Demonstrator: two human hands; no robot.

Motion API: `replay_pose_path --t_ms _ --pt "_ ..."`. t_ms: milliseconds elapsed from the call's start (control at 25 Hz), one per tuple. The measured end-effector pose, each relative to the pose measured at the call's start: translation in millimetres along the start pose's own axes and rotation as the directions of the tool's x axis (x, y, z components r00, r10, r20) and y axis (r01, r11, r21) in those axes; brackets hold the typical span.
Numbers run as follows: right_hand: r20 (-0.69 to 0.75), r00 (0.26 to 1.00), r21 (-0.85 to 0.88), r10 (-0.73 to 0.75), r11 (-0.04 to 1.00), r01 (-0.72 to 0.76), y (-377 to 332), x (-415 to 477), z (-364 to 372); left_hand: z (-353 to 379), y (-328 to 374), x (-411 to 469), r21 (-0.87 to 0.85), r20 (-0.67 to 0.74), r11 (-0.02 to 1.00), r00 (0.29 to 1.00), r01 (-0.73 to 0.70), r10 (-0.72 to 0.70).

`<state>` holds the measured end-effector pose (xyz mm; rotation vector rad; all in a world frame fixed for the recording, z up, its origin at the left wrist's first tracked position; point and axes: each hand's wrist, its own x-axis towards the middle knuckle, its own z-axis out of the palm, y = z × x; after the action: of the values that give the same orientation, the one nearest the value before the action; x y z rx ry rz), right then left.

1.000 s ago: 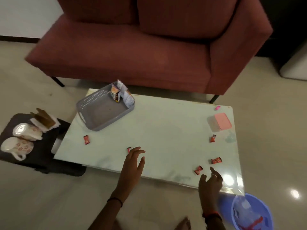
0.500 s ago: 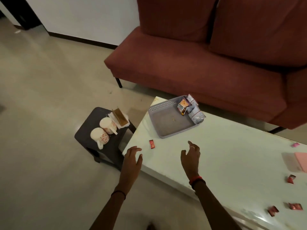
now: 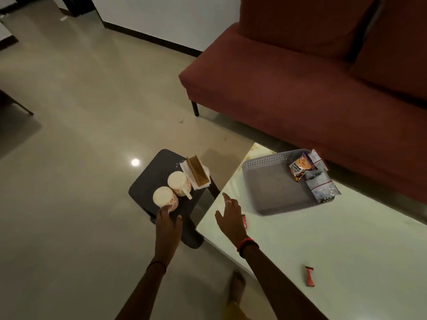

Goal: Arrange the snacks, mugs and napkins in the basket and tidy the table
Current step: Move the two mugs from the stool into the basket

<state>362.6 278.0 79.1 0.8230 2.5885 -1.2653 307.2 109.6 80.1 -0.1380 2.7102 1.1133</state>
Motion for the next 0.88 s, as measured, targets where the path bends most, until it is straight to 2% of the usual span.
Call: replay_pose_path --t_ms 80,160,400,640,880 --pt "0.059 0.998 -0.057 0.003 0.998 0.001 -4.6 13.9 7.7 -2.0 -6.7 13.8 0.051 0.005 0.998 0.999 0.042 -0.043" --pt "0.128 0.991 -0.027 0.026 0.999 -0.023 -9.7 37.8 17.5 0.5 -16.6 34.5 0.072 -0.003 0.992 0.995 0.099 -0.099" --pt "0.187 0.982 0.011 -0.006 1.000 0.004 -32.2 98.7 49.2 9.7 -37.8 95.1 0.222 0.048 0.968 0.990 0.121 -0.135" --pt "0.270 0.952 -0.039 -0.141 0.987 0.157 -51.5 155.2 88.3 35.1 -55.1 148.7 0.187 0.148 0.970 0.972 0.154 -0.183" --pt "0.387 0.917 -0.199 -0.093 0.963 0.182 -66.8 188.9 119.8 35.8 -75.0 174.8 0.155 0.214 0.967 0.949 0.203 -0.234"
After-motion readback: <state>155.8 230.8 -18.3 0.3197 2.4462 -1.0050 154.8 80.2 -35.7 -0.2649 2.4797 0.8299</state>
